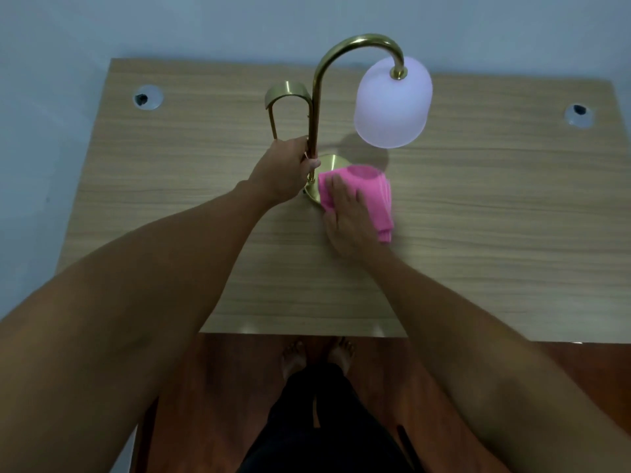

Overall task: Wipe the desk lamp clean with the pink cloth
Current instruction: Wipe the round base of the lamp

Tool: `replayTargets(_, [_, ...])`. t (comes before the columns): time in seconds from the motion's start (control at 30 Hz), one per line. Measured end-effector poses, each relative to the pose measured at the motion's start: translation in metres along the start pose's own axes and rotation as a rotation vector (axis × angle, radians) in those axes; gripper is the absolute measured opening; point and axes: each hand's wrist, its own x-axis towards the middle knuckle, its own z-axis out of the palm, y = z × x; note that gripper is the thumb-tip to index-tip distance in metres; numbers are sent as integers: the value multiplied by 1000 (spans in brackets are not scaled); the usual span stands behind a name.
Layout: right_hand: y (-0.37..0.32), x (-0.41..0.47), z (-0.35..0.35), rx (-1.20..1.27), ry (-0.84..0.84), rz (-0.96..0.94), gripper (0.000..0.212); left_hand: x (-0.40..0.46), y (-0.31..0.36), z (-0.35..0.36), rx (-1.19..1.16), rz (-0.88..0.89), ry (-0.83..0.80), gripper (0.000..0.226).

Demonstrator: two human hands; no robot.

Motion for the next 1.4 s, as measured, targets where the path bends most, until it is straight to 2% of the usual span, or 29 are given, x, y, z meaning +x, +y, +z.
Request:
replayTargets(0.13, [-10,-7,25,-120,-105,-153,69,0,1,-1,-12,-23,-11,15])
replayTargets(0.23, [-9,19,27,-147,-76,-213,68,1,3,-2,-13,-21,-24,13])
replayTargets(0.33, [-1,12,11,2,-27,-227,61,2,2,-2,-13,-17,-23,14])
replayTargets(0.47, [9,-19,-19,297,-76,-154,43,2,0,-2,-22,-19,-26,13])
replayTargets(0.53, [9,-13,-24,365,13,-106,37,2,0,-2,-16,-18,-34,12])
replayTargets(0.6, [5,1,-27,429,184,-21,36,3,-1,-2,-14,-16,-43,9])
replayTargets(0.7, [-3,29,-38,617,463,256,33,3,0,-2,0,-9,-43,11])
replayTargets(0.77, [-2,52,-44,871,528,424,29,3,0,-2,7,-1,-42,13])
replayTargets(0.8, [-3,61,-48,883,515,426,30,3,0,-2,7,2,-40,14])
replayTargets(0.87, [-4,74,-52,760,367,348,36,3,0,-2,6,11,-37,16])
replayTargets(0.97, [-10,71,-49,659,-40,225,37,3,0,-1,0,23,-30,20])
replayTargets(1.0, [-8,67,-44,586,-119,195,40,3,0,0,-4,24,-23,20])
replayTargets(1.1, [3,51,-24,342,-88,165,52,3,-2,3,-3,19,-6,16])
replayTargets(1.23, [-7,11,9,-60,120,183,66,3,-3,4,-18,-14,0,11])
replayTargets(1.3, [-26,-5,26,-72,158,237,61,3,-3,3,-3,-22,6,13])
replayTargets(1.4, [-54,-18,50,119,111,147,54,0,-1,2,-18,-30,1,14])
